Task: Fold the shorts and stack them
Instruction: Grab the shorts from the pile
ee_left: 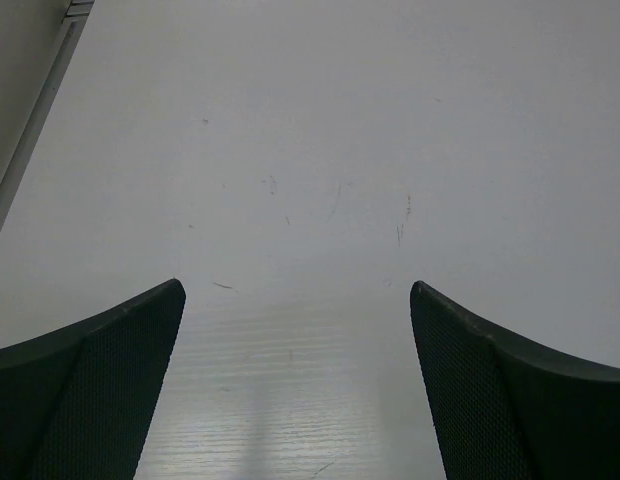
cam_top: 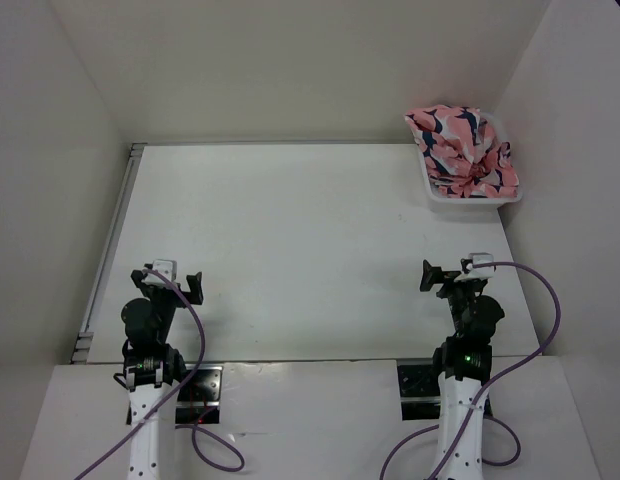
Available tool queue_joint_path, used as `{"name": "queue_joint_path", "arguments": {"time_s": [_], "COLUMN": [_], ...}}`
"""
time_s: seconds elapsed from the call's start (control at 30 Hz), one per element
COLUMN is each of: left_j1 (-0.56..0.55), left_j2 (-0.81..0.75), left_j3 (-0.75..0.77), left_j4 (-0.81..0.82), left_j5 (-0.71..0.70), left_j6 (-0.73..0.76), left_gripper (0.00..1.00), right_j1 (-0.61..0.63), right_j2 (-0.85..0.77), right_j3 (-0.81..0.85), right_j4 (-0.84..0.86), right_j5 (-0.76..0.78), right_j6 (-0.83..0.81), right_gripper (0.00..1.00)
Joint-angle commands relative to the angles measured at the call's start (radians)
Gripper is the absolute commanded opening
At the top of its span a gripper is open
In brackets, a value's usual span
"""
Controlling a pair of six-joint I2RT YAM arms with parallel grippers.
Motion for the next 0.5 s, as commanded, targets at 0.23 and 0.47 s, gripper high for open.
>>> {"name": "queue_joint_path", "arguments": {"time_s": [0.23,0.47], "left_j1": [-0.004,-0.004], "left_j2": [-0.020,-0.020], "left_j3": [-0.014,0.042], "left_j4": [0.068,0.213], "left_j5": [-0.134,-0.086], "left_j6": [0.004,0.004], "left_gripper": [1.00,1.00], "right_j1": [-0.005,0.008], "right_j2": [-0.019,-0.019], "right_j3": [-0.037,0.025], "right_j4": [0.028,-0.259], "right_j5": [-0.051,-0.918], "right_j6": [-0.012,-1.590], "right_gripper": [0.99,1.00]}}
